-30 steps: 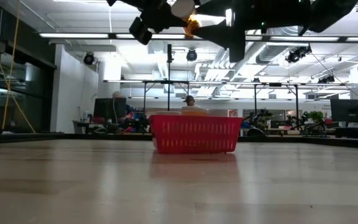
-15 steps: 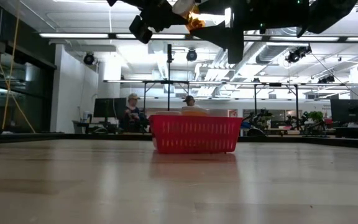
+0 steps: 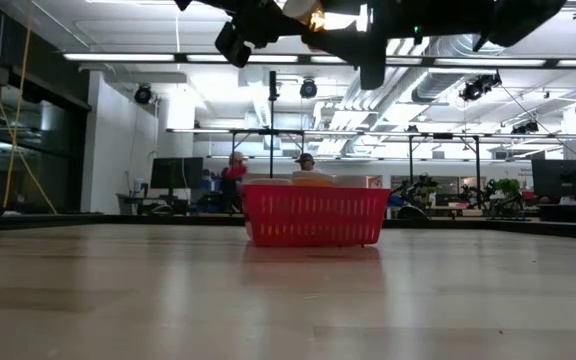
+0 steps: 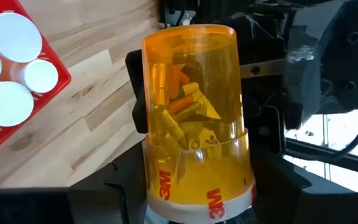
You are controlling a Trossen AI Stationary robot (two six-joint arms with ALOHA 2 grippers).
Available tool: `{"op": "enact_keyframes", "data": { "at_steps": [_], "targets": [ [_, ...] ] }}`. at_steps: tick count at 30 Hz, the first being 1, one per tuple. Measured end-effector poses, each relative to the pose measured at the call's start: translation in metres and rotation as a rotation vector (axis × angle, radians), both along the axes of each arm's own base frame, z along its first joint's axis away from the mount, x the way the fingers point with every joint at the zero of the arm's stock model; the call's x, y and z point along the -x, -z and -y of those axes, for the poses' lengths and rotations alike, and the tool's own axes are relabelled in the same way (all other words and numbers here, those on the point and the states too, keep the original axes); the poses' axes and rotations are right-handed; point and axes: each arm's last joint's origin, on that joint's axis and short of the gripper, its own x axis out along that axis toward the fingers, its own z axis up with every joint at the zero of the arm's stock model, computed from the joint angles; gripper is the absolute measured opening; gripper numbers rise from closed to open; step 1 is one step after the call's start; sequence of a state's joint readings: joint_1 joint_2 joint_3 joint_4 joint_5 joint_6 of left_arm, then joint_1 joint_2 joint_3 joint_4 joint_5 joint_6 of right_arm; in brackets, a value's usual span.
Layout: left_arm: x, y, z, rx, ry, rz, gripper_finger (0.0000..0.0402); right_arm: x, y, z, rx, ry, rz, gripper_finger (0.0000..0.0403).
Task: Pick and place pill bottles into a basket
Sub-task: Put the orange medicine bottle into the bin
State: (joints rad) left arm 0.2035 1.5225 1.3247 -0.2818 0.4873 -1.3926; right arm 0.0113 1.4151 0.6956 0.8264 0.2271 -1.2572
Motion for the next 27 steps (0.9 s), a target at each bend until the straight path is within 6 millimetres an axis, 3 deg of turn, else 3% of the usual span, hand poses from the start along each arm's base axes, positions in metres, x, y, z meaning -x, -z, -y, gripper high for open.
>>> {"op": "enact_keyframes", "data": {
  "at_steps": [6,11,20,27],
  "targets": [
    [-0.0003,0.0001,-0.0002,-0.003,-0.006,0.001,0.0248,-0.0042,-0.0040,0.0003,-0.027,0.009,-0.032,0.0256],
    [-0.0008,0.0007,-0.0001,-0.001,-0.002,-0.001,0.0276,-0.0047,-0.0001,0.0005,-0.041,0.019,-0.079,0.0238],
    [-0.0008,0.0006,-0.0003,-0.006,-0.001,0.002,0.0245,-0.0046,-0.0004,0.0008,-0.048,0.029,-0.072,0.0192],
    [-0.0008,0.0008,-0.0004,-0.011,-0.005,0.001,0.0295,-0.0045,-0.0004,0.0010,-0.048,0.035,-0.071,0.0170]
  ]
}}
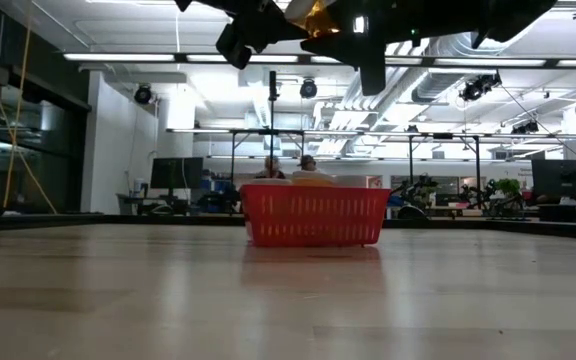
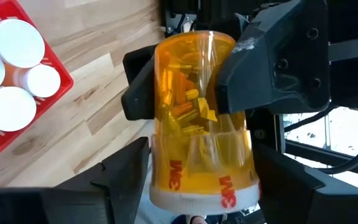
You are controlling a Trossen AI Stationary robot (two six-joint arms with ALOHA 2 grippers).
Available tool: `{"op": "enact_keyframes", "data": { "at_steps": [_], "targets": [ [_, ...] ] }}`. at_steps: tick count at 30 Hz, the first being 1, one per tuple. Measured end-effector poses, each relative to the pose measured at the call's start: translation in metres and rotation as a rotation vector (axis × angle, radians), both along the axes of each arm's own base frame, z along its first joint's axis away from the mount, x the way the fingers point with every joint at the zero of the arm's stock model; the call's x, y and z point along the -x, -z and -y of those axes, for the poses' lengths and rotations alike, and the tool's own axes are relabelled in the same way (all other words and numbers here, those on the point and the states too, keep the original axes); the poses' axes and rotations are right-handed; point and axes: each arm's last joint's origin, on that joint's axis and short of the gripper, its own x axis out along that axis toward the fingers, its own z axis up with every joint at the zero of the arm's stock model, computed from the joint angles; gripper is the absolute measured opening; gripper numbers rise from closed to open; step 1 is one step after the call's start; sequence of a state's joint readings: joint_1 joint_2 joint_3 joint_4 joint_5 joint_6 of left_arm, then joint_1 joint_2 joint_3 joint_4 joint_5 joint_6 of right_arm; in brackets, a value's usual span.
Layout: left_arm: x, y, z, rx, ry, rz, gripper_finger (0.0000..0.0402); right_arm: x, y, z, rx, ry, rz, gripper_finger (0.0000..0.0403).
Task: Pick and place pill bottles into a basket
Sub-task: Put the orange medicine bottle into the bin
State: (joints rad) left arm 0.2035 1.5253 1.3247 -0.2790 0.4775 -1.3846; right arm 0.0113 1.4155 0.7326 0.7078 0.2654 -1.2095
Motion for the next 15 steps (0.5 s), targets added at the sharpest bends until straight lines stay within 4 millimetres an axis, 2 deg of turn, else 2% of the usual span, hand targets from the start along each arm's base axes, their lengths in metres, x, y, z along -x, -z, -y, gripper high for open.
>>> {"op": "enact_keyframes", "data": {
  "at_steps": [5,11,15],
  "targets": [
    [0.000,-0.001,-0.001,-0.015,0.004,0.012,0.0292,0.000,0.000,0.001,-0.035,0.043,0.016,0.0171],
    [-0.001,-0.009,-0.016,-0.084,-0.004,0.123,0.0286,0.001,-0.003,0.003,-0.188,0.083,0.082,0.0166],
    [0.003,-0.011,-0.024,-0.142,0.015,0.138,0.0286,0.001,-0.003,0.007,-0.266,0.099,0.105,0.0165]
  ]
}}
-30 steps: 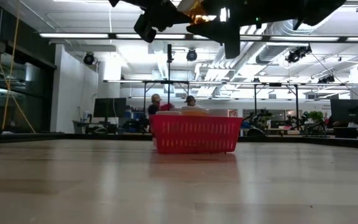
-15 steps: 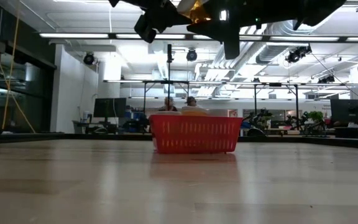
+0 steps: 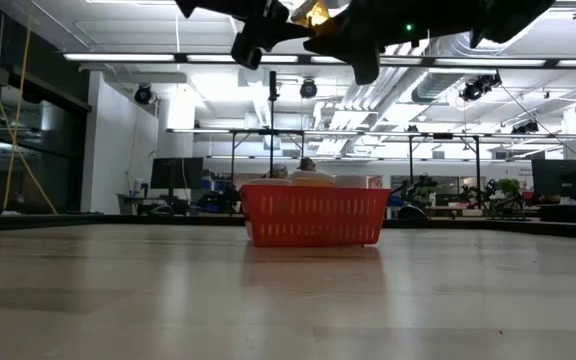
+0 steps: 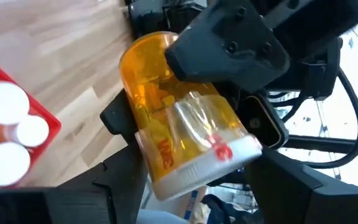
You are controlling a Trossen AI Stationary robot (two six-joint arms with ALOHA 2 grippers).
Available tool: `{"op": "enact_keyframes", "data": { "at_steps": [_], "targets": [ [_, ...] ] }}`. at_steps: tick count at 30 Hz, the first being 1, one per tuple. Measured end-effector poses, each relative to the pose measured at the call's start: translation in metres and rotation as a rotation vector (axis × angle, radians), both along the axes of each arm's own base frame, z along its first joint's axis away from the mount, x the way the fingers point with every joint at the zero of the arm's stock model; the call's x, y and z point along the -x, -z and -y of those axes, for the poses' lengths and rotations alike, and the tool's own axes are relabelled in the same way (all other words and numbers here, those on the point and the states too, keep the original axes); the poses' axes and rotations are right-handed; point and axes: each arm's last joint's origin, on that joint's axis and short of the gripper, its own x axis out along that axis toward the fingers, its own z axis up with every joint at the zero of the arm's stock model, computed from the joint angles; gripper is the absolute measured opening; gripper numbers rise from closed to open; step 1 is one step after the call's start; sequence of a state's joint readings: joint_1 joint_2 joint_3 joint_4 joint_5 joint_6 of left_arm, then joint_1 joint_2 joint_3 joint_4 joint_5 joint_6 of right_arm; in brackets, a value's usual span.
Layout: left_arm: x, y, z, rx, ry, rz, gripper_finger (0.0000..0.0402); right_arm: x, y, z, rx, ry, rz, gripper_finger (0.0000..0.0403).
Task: Pick and place pill bottles into a basket
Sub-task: Put the orange medicine bottle into the bin
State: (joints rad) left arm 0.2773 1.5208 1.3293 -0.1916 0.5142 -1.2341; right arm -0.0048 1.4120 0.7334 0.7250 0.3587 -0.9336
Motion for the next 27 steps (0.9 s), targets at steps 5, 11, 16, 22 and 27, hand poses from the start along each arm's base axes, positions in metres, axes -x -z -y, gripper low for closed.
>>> {"op": "enact_keyframes", "data": {
  "at_steps": [5,11,16,22,27],
  "targets": [
    [0.004,-0.002,-0.006,-0.051,0.016,0.019,0.0286,0.000,0.000,0.003,-0.047,0.022,0.017,0.0164],
    [0.011,-0.004,-0.012,-0.126,0.041,0.015,0.0287,0.000,0.002,0.003,-0.141,0.021,0.040,0.0164],
    [0.020,-0.010,-0.016,-0.187,0.036,0.029,0.0287,0.000,0.002,0.003,-0.236,0.013,0.076,0.0164],
    [0.039,-0.021,-0.023,-0.301,0.022,0.034,0.0287,0.000,0.005,0.002,-0.336,-0.002,0.091,0.0164],
    [0.053,-0.025,-0.022,-0.434,0.036,0.009,0.0287,0.000,0.005,0.002,-0.460,-0.025,0.135,0.0163]
  ]
}}
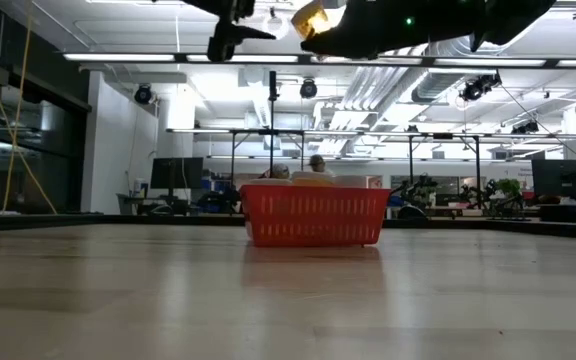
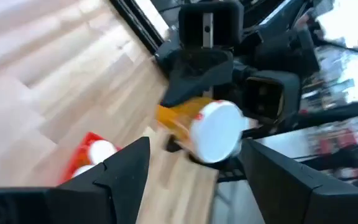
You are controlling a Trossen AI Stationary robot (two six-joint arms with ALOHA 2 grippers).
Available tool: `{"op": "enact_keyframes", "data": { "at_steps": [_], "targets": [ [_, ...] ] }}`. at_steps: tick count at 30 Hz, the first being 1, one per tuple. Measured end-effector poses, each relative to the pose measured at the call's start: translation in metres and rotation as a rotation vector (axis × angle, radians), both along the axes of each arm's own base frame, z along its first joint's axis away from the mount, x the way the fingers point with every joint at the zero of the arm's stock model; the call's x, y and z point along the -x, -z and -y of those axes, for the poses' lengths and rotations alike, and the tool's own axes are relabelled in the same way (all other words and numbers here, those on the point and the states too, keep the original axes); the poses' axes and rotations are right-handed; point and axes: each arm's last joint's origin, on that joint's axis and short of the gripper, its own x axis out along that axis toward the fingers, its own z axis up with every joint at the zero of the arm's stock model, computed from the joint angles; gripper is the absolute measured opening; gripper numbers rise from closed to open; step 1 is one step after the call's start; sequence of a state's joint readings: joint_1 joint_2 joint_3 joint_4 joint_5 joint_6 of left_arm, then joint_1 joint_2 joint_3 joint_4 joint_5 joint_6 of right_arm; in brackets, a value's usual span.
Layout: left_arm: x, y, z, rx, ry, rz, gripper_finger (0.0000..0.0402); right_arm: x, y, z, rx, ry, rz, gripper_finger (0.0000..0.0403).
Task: Pick and place pill bottles into a basket
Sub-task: Put the orange medicine bottle into the bin
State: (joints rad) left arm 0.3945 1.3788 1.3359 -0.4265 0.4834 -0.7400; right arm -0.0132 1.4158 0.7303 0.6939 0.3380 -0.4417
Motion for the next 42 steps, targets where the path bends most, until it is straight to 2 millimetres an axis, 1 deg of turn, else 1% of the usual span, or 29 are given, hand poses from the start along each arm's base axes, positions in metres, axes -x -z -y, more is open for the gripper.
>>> {"op": "enact_keyframes", "data": {
  "at_steps": [6,9,12,15,18,20,23,26,30,33,39,42],
  "targets": [
    [0.012,0.000,0.004,-0.209,0.041,-0.053,0.0287,-0.001,0.000,-0.003,-0.234,-0.106,0.076,0.0163],
    [0.014,0.001,0.005,-0.282,0.087,-0.066,0.0287,-0.001,0.000,-0.004,-0.344,-0.142,0.103,0.0163],
    [0.014,0.002,0.006,-0.369,0.188,-0.039,0.0287,-0.001,0.000,-0.005,-0.435,-0.179,0.116,0.0163],
    [0.012,0.002,0.016,-0.510,0.330,0.013,0.0287,-0.001,0.001,-0.005,-0.521,-0.185,0.131,0.0163],
    [0.008,0.002,0.029,-0.671,0.448,0.055,0.0287,-0.001,0.001,-0.005,-0.575,-0.187,0.133,0.0163],
    [0.006,0.002,0.035,-0.779,0.497,0.069,0.0287,-0.002,0.002,-0.006,-0.610,-0.195,0.128,0.0163],
    [0.004,0.002,0.041,-0.915,0.538,0.071,0.0287,-0.002,0.004,-0.006,-0.650,-0.206,0.117,0.0163],
    [0.003,0.001,0.042,-0.999,0.551,0.075,0.0287,-0.002,0.004,-0.007,-0.661,-0.223,0.108,0.0163],
    [-0.001,-0.002,0.040,-1.050,0.526,0.107,0.0288,-0.001,0.007,-0.008,-0.666,-0.231,0.077,0.0163],
    [-0.005,0.001,0.039,-1.045,0.534,0.115,0.0298,-0.001,0.010,-0.008,-0.673,-0.239,0.040,0.0163],
    [-0.021,0.015,0.040,-1.019,0.562,0.086,0.0348,-0.001,0.012,-0.009,-0.686,-0.270,0.003,0.0163],
    [-0.025,0.013,0.039,-0.972,0.558,0.073,0.0375,-0.001,0.013,-0.010,-0.689,-0.275,-0.012,0.0163]
  ]
}}
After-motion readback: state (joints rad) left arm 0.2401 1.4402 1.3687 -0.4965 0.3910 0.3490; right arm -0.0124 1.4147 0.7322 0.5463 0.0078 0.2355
